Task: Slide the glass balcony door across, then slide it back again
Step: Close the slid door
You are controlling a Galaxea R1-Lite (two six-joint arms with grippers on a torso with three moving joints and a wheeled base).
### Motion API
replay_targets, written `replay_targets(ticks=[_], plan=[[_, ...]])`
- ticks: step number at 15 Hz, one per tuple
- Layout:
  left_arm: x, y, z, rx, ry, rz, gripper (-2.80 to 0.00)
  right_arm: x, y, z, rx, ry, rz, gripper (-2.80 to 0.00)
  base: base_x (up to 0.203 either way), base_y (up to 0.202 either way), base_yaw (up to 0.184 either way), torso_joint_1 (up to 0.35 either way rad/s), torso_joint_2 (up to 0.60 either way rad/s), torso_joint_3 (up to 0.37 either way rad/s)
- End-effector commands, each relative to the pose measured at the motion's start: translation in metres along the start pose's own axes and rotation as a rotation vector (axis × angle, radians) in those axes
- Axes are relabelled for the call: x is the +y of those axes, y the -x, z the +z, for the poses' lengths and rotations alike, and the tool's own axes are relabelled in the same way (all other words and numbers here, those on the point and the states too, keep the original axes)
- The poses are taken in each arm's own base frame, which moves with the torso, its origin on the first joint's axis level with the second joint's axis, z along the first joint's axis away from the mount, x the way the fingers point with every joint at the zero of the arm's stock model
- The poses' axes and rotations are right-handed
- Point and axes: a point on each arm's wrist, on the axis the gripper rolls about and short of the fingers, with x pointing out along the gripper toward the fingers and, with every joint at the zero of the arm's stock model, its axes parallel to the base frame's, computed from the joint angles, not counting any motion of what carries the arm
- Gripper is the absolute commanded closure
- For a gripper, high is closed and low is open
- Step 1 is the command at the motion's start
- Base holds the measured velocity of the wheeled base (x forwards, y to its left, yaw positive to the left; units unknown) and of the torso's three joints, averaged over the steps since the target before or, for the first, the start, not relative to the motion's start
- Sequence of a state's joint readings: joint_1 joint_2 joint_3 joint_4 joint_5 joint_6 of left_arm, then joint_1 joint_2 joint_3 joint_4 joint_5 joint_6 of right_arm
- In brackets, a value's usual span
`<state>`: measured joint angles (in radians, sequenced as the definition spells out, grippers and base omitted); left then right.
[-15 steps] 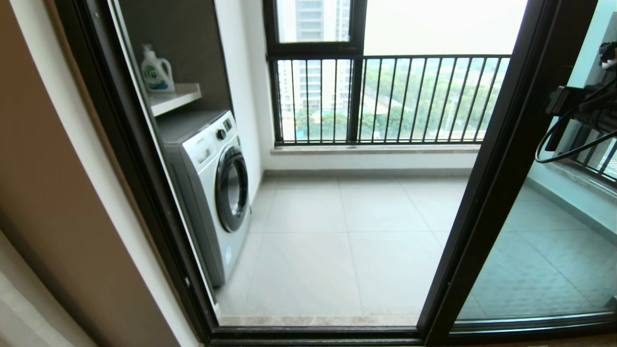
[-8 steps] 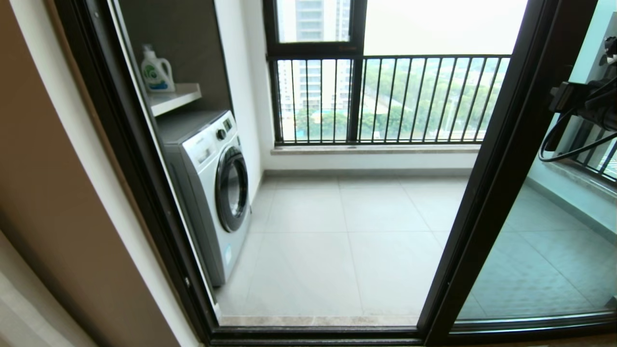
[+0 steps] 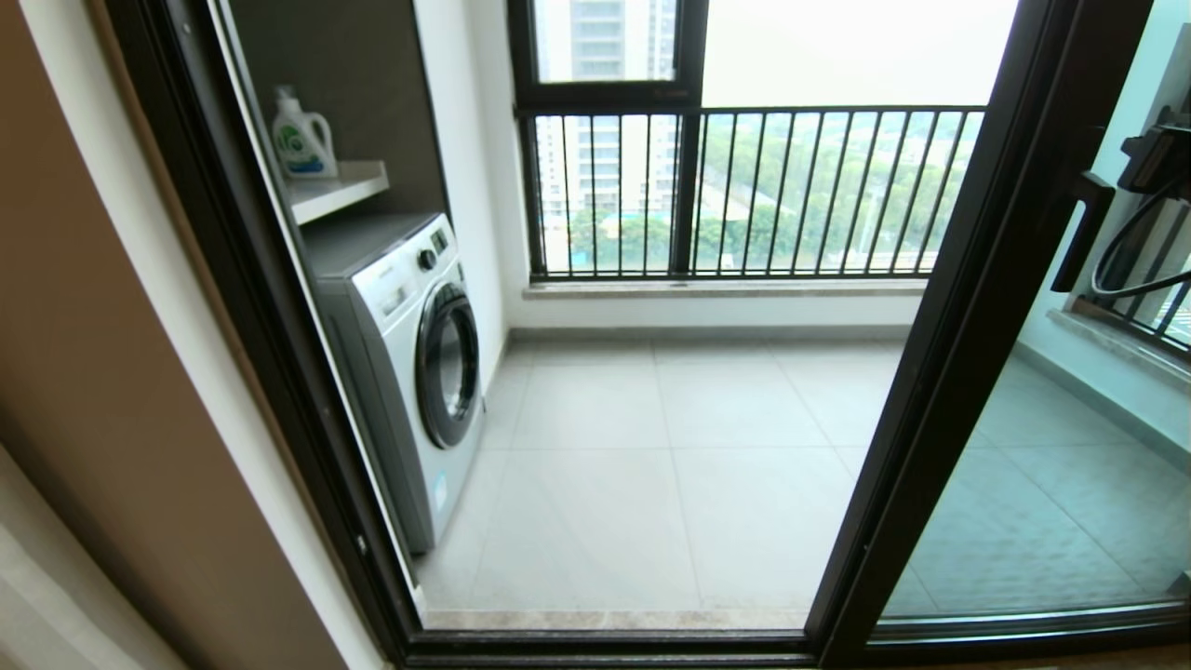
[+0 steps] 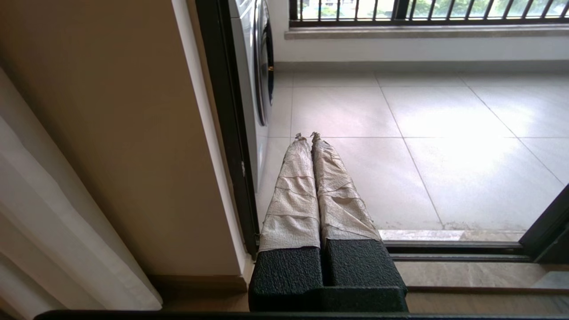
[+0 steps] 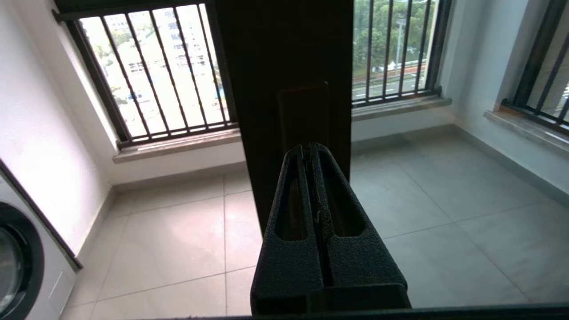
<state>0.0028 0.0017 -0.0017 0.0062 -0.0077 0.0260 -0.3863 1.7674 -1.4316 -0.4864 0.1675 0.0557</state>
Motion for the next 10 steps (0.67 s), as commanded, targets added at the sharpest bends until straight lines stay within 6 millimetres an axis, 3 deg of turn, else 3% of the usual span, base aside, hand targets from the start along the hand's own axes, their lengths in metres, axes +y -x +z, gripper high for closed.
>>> replay_targets(ticks=[1, 5, 10], plan=[[0.0, 0.0, 0.0, 0.002, 0.0, 0.0, 0.0, -0.023, 0.011, 0.004, -0.005, 0.012, -0.051, 0.0, 0.0, 0.0, 0.0, 0.0, 0.0, 0.0], [0.0, 0.0, 0.0, 0.002, 0.0, 0.0, 0.0, -0.067, 0.015, -0.014, 0.053, 0.012, -0.104, 0.0, 0.0, 0.0, 0.0, 0.0, 0.0, 0.0], [0.0, 0.0, 0.0, 0.002, 0.0, 0.0, 0.0, -0.079, 0.001, -0.04, 0.113, -0.005, -0.106, 0.0, 0.0, 0.0, 0.0, 0.0, 0.0, 0.0]])
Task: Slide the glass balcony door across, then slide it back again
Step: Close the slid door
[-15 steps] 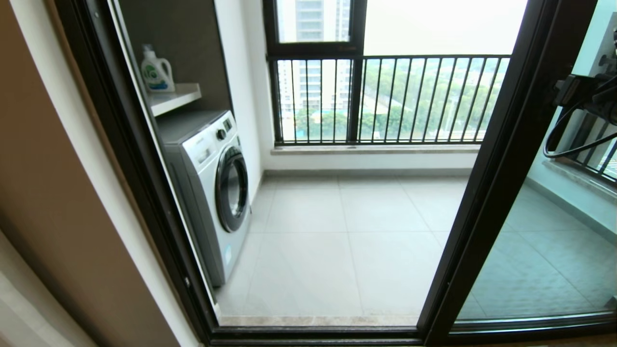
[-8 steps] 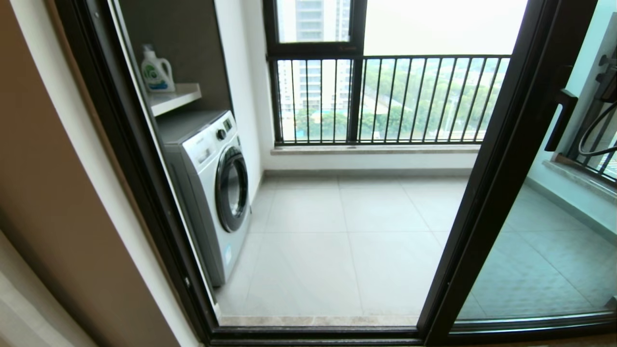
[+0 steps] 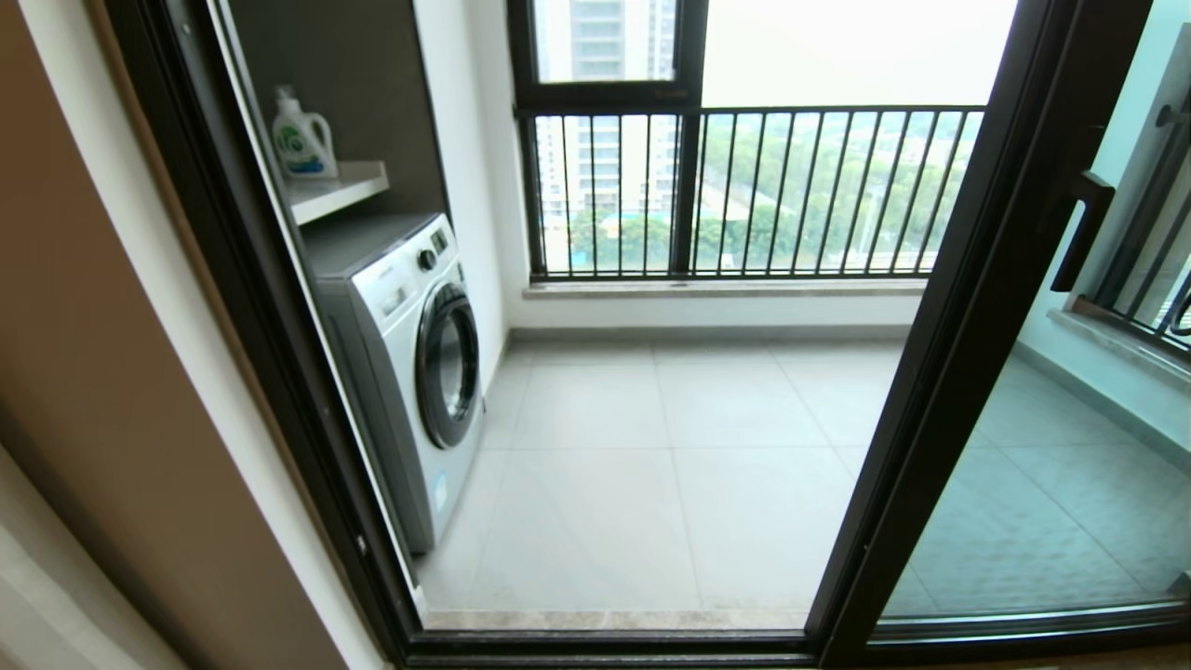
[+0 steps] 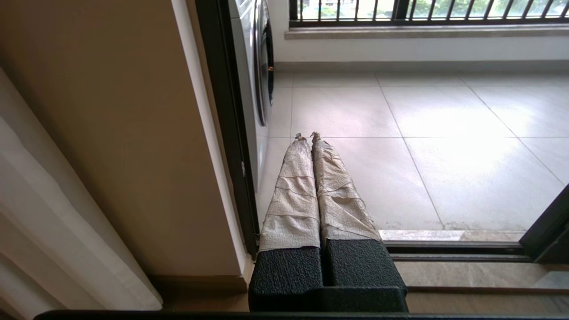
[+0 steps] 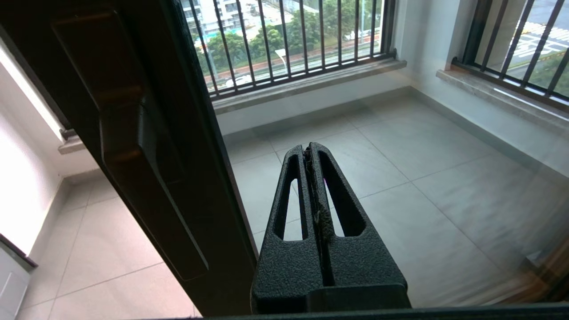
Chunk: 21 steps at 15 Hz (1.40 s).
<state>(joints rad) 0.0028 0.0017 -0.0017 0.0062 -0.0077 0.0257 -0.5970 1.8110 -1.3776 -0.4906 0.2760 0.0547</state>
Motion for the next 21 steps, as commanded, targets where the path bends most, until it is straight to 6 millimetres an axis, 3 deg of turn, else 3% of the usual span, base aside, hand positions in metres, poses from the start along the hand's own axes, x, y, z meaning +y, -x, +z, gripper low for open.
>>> replay_targets(ticks=[1, 9, 21], plan=[[0.0, 0.0, 0.0, 0.002, 0.0, 0.0, 0.0, -0.004, -0.014, -0.015, 0.03, -0.006, 0.004, 0.0, 0.0, 0.0, 0.0, 0.0, 0.0, 0.0], [0.0, 0.0, 0.0, 0.002, 0.0, 0.0, 0.0, 0.023, -0.05, -0.023, 0.018, 0.0, 0.086, 0.0, 0.0, 0.0, 0.0, 0.0, 0.0, 0.0], [0.0, 0.0, 0.0, 0.0, 0.0, 0.0, 0.0, 0.079, -0.055, -0.023, 0.01, 0.035, 0.153, 0.0, 0.0, 0.0, 0.0, 0.0, 0.0, 0.0]])
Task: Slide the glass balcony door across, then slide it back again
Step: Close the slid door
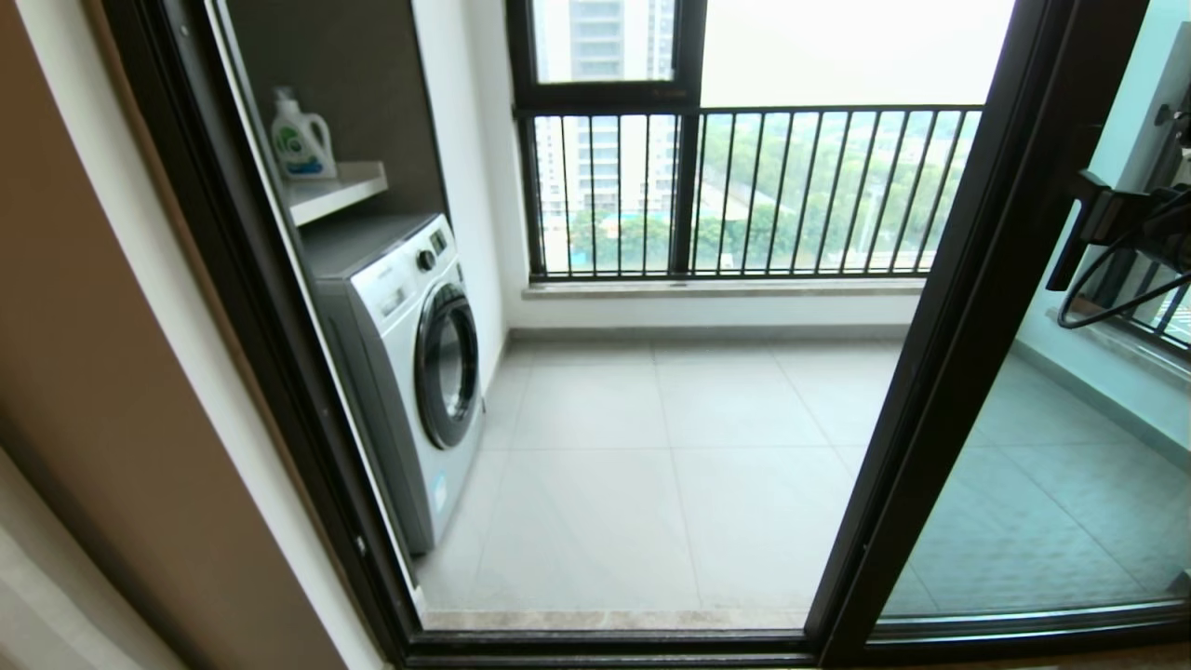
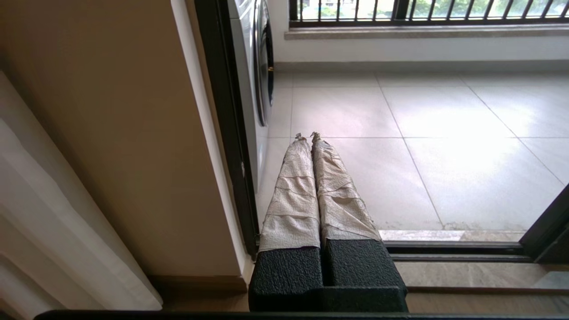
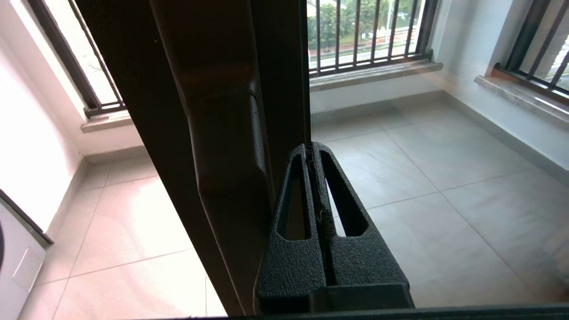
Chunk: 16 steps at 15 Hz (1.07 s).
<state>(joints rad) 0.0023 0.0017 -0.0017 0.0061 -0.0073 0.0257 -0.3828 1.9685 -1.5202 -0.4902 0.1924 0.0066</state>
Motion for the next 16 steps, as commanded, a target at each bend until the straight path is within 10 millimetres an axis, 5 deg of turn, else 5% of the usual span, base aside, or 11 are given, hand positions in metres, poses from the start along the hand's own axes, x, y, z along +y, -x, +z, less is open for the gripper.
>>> replay_targets(ticks=[1, 16], plan=[[0.0, 0.0, 0.0, 0.002, 0.0, 0.0, 0.0, 0.012, 0.0, 0.002, -0.006, 0.0, 0.033, 0.0, 0.0, 0.0, 0.0, 0.0, 0.0, 0.0], [0.0, 0.0, 0.0, 0.002, 0.0, 0.0, 0.0, 0.075, 0.007, 0.013, -0.027, -0.004, 0.115, 0.0, 0.0, 0.0, 0.0, 0.0, 0.0, 0.0]])
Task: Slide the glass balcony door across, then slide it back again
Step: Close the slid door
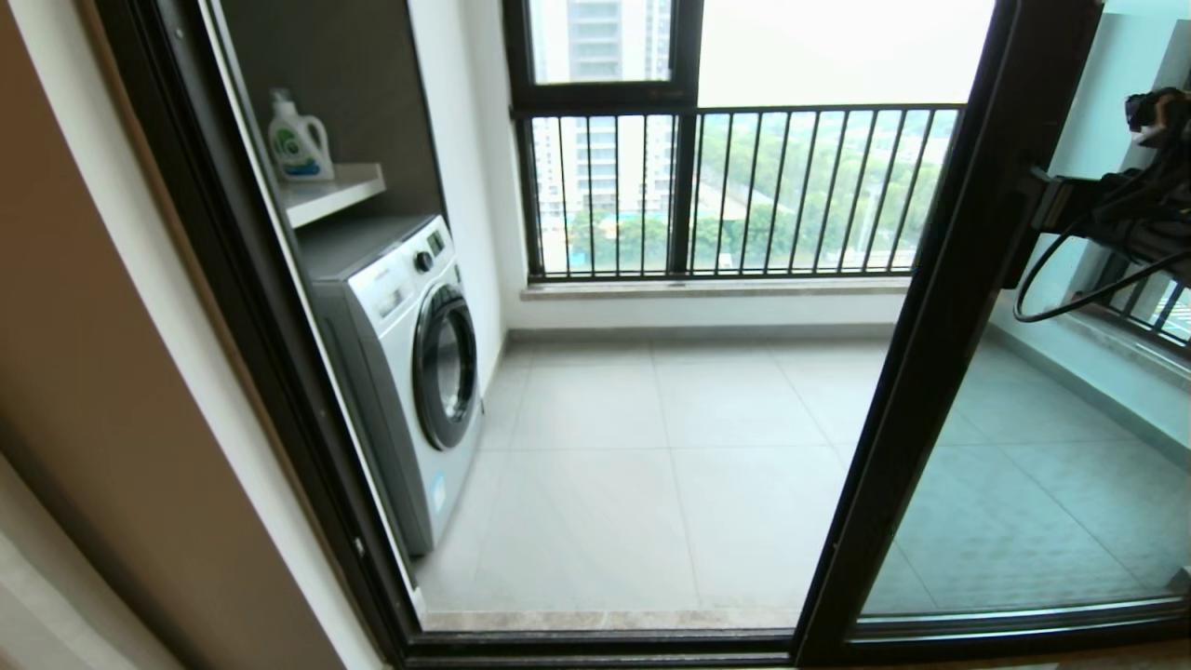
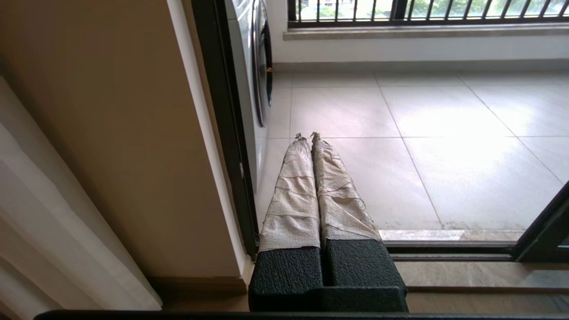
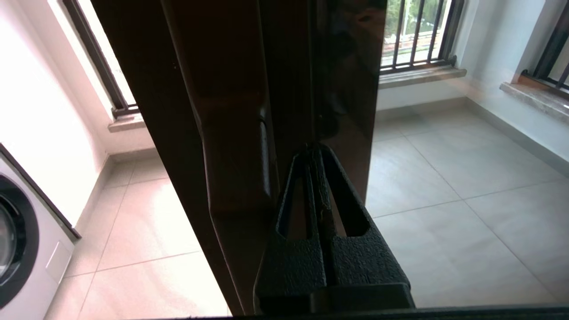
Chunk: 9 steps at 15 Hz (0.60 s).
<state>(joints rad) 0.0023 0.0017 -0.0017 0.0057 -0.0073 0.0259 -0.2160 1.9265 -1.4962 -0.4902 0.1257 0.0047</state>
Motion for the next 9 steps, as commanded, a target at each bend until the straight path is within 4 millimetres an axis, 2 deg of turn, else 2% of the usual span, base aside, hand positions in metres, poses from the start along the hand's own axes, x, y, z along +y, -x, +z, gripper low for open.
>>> replay_targets(ticks=[1, 9], plan=[[0.0, 0.0, 0.0, 0.002, 0.0, 0.0, 0.0, 0.016, 0.003, 0.004, -0.007, -0.002, 0.031, 0.0, 0.0, 0.0, 0.0, 0.0, 0.0, 0.0], [0.0, 0.0, 0.0, 0.002, 0.0, 0.0, 0.0, 0.067, 0.013, 0.004, 0.004, 0.011, 0.102, 0.0, 0.0, 0.0, 0.0, 0.0, 0.0, 0.0]])
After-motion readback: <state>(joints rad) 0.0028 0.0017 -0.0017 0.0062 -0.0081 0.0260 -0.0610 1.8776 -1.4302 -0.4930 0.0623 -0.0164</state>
